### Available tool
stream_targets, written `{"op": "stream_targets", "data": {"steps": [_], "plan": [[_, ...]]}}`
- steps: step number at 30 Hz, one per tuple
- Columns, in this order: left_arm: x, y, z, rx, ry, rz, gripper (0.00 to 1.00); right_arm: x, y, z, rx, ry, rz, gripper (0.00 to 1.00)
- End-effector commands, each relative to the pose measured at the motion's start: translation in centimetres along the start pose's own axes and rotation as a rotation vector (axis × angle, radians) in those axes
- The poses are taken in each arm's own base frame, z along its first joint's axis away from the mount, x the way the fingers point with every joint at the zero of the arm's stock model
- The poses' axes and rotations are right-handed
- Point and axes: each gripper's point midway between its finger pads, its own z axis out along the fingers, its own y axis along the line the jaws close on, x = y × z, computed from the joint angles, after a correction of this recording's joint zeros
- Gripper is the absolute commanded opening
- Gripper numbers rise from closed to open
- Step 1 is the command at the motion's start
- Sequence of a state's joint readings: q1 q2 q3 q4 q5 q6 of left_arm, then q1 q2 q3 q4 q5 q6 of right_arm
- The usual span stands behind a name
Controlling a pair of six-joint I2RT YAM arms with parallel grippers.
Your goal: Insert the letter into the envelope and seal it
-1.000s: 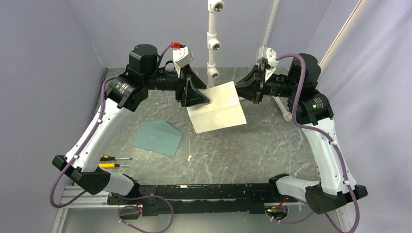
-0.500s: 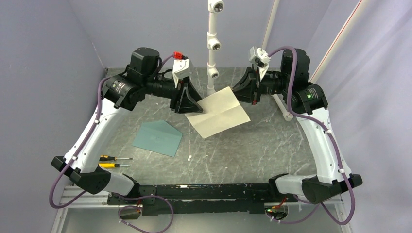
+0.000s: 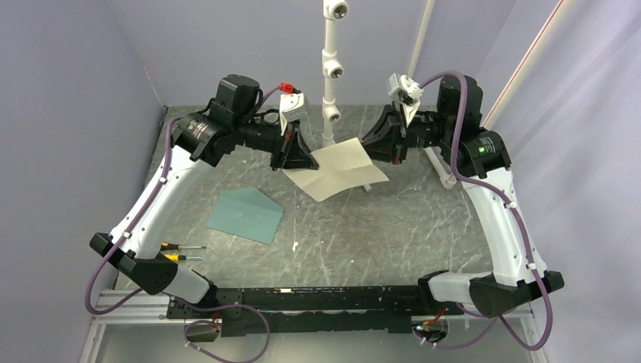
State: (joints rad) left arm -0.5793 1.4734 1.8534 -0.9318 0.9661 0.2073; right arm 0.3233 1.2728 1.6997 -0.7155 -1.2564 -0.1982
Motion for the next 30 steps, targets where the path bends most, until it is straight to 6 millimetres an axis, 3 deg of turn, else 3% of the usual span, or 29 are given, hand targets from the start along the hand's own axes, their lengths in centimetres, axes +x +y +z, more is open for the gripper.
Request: {"op": "stream_targets", "data": {"steps": [1, 4, 7, 11, 13, 15, 18, 22, 24, 27, 30], "plan": [[-1.4, 0.7, -0.9, -0.097, -0.044, 0.069, 0.02, -0.4, -1.7, -0.4, 0.125, 0.0, -0.005, 0.14], [-1.7, 2.5, -1.2, -0.209, -0.069, 0.073, 0.02, -0.1, -5.1, -1.4, 0.354, -0.008, 0.016, 0.57], [-2.0, 3.9, -1.7, -0.304, -0.085, 0.065, 0.02, -0.6, -9.0, -4.2, 0.669, -0.053, 0.025, 0.77], [-2.2, 5.1, -2.3, -0.391, -0.098, 0.064, 0.02, -2.0, -12.7, -10.9, 1.088, -0.194, 0.114, 0.85], [-2.3, 5.6, -2.6, -0.428, -0.108, 0.059, 0.02, -2.3, -13.1, -13.4, 1.198, -0.259, 0.136, 0.85], [-2.5, 6.0, -2.9, -0.46, -0.123, 0.052, 0.02, -3.0, -12.4, -14.3, 1.216, -0.321, 0.128, 0.85], [-3.2, 6.4, -3.1, -0.494, -0.17, 0.027, 0.02, -4.3, -10.6, -12.7, 1.09, -0.35, 0.107, 0.82], [-4.8, 5.5, -2.5, -0.438, -0.274, -0.067, 0.02, -4.1, -7.2, -6.5, 0.659, -0.304, 0.199, 0.52], [-5.4, 5.0, -2.0, -0.392, -0.323, -0.093, 0.02, -3.3, -5.5, -4.1, 0.458, -0.316, 0.279, 0.44], [-5.5, 4.5, -1.3, -0.339, -0.359, -0.129, 0.03, -2.8, -4.6, -2.9, 0.368, -0.361, 0.302, 0.39], [-6.0, 3.1, -0.8, -0.239, -0.367, -0.123, 0.03, -2.6, -5.2, -2.8, 0.381, -0.368, 0.326, 0.41]]}}
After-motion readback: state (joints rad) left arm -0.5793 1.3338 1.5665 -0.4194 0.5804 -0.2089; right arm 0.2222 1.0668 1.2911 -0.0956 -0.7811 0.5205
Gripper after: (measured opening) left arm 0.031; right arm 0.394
